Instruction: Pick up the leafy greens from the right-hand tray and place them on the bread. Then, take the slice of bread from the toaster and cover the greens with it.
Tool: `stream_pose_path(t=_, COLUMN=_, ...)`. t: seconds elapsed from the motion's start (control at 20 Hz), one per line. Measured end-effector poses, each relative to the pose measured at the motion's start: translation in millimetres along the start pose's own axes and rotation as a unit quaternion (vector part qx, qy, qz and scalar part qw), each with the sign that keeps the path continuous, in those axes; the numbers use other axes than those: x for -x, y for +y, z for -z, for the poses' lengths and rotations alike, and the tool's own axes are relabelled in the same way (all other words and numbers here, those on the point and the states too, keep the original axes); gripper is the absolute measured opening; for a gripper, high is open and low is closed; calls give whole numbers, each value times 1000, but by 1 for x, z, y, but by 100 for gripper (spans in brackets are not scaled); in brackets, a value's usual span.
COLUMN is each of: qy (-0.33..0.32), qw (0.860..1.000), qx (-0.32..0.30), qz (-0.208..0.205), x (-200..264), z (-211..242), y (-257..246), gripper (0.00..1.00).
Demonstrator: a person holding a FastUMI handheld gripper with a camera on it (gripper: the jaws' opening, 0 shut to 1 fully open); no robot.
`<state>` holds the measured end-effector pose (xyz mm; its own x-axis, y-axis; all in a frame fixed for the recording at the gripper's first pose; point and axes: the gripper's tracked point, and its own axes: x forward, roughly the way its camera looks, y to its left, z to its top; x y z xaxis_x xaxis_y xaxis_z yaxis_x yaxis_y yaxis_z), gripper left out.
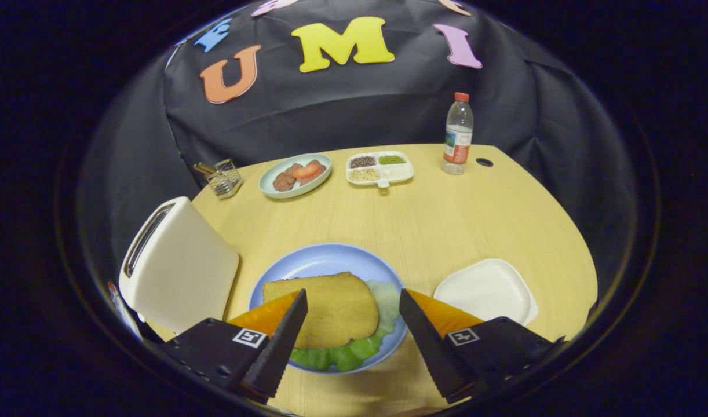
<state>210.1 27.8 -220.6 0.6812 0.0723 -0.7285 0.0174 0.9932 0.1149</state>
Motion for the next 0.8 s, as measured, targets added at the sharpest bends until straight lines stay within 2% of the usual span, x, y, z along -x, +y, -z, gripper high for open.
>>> stream_pose_path(t=0.2, qy=-47, qw=999, qx=-19, qz=16, x=39, z=-9, y=-9, gripper=97)
stream_pose_path(t=0.45, qy=-130, qw=991, qx=-29, qz=26, x=111, z=-25, y=-14, gripper=97)
stream_pose_path(t=0.65, qy=-214, qw=976, qx=-29, qz=38, x=179, z=-34, y=-21, gripper=96)
stream_pose_path(t=0.8, qy=-283, qw=958, qx=-23, qz=44, x=231, z=-33, y=-24, gripper=96)
